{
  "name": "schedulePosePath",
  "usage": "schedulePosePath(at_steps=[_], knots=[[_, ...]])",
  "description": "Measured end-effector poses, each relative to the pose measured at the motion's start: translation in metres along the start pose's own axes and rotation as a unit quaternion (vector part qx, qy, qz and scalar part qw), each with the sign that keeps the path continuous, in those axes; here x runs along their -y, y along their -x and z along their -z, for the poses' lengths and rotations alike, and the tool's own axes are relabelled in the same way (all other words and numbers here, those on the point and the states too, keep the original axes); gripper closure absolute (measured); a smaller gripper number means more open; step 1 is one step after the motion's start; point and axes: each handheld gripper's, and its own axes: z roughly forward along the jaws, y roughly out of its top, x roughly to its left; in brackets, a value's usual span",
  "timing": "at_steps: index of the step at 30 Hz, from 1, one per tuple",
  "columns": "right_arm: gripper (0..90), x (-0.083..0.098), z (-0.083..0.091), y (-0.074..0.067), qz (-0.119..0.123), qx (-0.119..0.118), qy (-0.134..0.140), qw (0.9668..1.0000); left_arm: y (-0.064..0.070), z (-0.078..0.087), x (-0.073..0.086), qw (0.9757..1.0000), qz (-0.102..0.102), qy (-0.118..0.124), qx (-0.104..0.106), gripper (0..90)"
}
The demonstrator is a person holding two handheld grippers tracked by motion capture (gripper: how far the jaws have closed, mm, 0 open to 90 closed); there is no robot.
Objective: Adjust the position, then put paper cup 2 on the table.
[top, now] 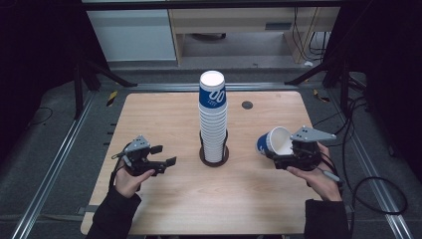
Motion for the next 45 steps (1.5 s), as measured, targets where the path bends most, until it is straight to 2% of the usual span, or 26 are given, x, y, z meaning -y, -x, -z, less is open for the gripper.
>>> schedulePosePath(at_steps=[6,15,21,26,31,32,33,34,36,45], knots=[[16.5,0.003,0.008,0.006,-0.003,0.033,-0.037,0.9988,-0.003,0.002,0.0,1.0,0.005,0.003,0.0,19.3],[16.5,0.009,0.012,0.006,-0.002,0.034,-0.068,0.9971,-0.004,0.004,0.0,1.0,0.005,0.006,-0.005,19.2],[16.5,0.02,0.018,0.004,0.008,0.04,-0.101,0.994,-0.006,0.006,-0.001,0.9998,0.009,0.005,-0.015,19.1],[16.4,0.027,0.017,0.008,-0.001,0.042,-0.131,0.9905,-0.006,0.006,-0.001,0.9998,0.007,0.004,-0.016,19.1],[16.3,0.034,0.01,0.012,-0.01,0.045,-0.164,0.9854,-0.008,0.006,0.001,0.9998,0.01,0.001,-0.018,19.2],[16.3,0.034,0.01,0.012,-0.01,0.045,-0.164,0.9854,-0.008,0.006,0.001,0.9998,0.01,0.001,-0.018,19.2],[16.2,0.037,0.006,0.014,-0.012,0.05,-0.18,0.9823,-0.009,0.006,0.001,0.9997,0.011,0.001,-0.02,19.2],[16.2,0.037,0.006,0.014,-0.012,0.05,-0.18,0.9823,-0.009,0.006,0.001,0.9997,0.011,0.001,-0.02,19.2],[16.1,0.044,-0.002,0.016,-0.011,0.05,-0.201,0.9783,-0.01,0.006,0.001,0.9997,0.011,0.0,-0.021,19.2],[15.8,0.058,-0.025,0.017,-0.007,0.034,-0.229,0.9728,-0.012,0.006,0.002,0.9996,0.011,-0.003,-0.027,19.2]])
